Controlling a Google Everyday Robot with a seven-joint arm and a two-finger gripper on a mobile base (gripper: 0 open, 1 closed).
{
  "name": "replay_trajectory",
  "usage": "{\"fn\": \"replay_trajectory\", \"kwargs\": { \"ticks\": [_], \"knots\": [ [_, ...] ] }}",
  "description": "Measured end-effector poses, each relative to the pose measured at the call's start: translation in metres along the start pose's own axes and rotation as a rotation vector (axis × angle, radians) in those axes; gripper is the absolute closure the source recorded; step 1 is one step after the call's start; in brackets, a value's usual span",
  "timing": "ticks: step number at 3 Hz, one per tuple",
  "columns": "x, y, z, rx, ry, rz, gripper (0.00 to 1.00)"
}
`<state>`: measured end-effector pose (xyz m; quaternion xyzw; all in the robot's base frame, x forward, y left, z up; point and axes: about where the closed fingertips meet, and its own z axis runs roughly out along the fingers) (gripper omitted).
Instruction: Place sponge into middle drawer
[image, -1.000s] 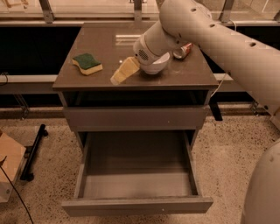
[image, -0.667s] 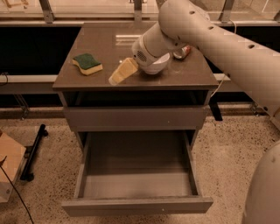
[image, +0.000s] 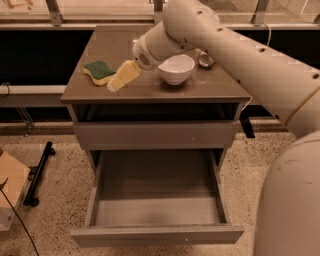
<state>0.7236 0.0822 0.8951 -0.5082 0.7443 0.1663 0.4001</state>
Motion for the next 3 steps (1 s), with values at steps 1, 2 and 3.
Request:
{"fn": "replay_trajectory", "kwargs": {
  "ticks": [1,2,3],
  "knots": [
    [-0.019,-0.003,0.027,-0.039,-0.046,-0.010,0.00],
    [-0.033,-0.006,0.065,-0.094,-0.072,-0.001,0.00],
    [-0.040,-0.005,0.097,-0.139,-0.081,0.017,0.00]
  ]
}}
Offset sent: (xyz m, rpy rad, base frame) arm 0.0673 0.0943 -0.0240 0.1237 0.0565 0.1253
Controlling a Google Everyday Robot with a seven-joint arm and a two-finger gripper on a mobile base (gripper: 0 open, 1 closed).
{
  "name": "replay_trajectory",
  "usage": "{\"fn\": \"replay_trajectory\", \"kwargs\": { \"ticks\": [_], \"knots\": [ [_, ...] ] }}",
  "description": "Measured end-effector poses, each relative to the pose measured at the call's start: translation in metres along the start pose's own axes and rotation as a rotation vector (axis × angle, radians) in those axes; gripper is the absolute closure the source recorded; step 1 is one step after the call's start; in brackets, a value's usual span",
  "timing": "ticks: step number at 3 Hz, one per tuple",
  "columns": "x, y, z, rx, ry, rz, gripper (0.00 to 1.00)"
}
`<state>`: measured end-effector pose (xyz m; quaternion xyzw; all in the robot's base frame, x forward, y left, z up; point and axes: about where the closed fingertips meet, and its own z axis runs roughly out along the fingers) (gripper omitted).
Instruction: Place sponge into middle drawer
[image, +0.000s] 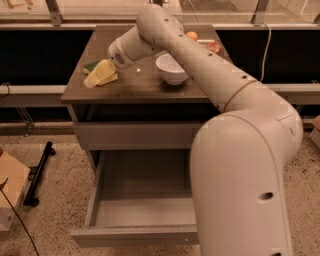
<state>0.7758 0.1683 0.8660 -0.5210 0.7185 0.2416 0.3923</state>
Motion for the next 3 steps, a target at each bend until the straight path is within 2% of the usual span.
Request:
{"fn": "replay_trajectory", "kwargs": {
  "ticks": [1,2,3],
  "knots": [
    [0.001,-0.002,0.026,-0.030,-0.004,0.025,0.00],
    [0.008,-0.007,0.039,-0.036,-0.001,0.059,0.17],
    [0.012,-0.011,0.044,-0.030,-0.006,0.077,0.38]
  ]
}}
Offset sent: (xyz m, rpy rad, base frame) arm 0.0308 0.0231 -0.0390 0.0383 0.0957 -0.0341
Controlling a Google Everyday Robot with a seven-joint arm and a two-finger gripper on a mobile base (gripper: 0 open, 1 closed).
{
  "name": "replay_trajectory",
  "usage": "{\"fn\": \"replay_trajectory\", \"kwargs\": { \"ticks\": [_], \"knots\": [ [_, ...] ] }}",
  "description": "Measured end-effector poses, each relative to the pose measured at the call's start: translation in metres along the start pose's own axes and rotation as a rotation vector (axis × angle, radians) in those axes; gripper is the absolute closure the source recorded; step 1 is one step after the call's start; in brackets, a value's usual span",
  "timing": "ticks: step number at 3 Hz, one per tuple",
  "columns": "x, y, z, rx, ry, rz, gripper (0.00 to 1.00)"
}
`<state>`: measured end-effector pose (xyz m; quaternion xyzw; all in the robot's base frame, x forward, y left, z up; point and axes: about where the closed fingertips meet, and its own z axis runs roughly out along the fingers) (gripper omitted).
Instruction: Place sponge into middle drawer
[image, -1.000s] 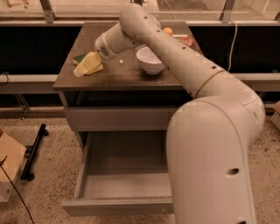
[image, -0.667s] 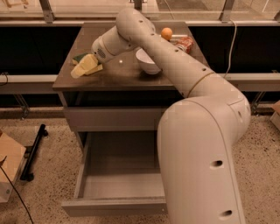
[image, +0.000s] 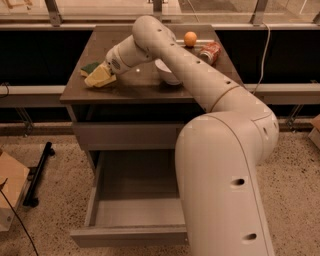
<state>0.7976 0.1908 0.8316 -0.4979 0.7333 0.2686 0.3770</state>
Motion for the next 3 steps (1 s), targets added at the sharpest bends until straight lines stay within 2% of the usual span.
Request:
{"fn": "replay_trajectory", "kwargs": {
  "ticks": [1,2,3],
  "knots": [
    [0.002,-0.002,-0.004,0.014,-0.007,0.004,0.63],
    [-0.003,0.002,-0.028,0.041,-0.035,-0.031,0.93],
    [-0.009,0.010,-0.060,0.052,-0.059,-0.084,1.00]
  ]
}}
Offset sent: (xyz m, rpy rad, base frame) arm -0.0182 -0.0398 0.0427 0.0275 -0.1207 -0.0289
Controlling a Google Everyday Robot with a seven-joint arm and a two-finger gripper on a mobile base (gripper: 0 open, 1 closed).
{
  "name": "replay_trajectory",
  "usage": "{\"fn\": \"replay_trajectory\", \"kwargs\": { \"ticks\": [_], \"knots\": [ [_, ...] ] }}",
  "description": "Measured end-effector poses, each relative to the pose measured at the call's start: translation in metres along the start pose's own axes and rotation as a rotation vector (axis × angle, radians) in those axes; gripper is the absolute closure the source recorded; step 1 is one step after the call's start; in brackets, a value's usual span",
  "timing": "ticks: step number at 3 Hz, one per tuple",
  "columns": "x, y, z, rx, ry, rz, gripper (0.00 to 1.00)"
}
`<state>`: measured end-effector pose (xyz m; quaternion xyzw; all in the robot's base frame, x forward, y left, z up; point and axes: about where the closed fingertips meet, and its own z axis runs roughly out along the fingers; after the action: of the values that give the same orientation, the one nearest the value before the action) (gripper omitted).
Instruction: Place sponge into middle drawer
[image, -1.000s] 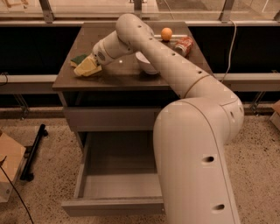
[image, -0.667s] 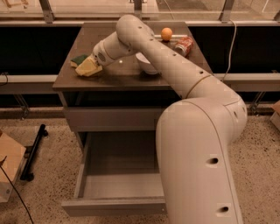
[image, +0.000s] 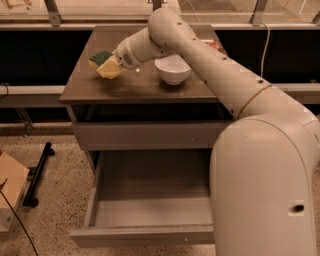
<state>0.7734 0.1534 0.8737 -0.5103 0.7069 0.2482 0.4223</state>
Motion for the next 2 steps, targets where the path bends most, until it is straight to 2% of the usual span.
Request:
{"fn": "replay_trajectory", "kwargs": {
  "ticks": [1,2],
  "knots": [
    [0.011,0.024,-0.051,-0.021,0.064,-0.094,1.00],
    [0.042,0.051,-0.089,-0.058,0.124,-0.119,1.00]
  ]
}}
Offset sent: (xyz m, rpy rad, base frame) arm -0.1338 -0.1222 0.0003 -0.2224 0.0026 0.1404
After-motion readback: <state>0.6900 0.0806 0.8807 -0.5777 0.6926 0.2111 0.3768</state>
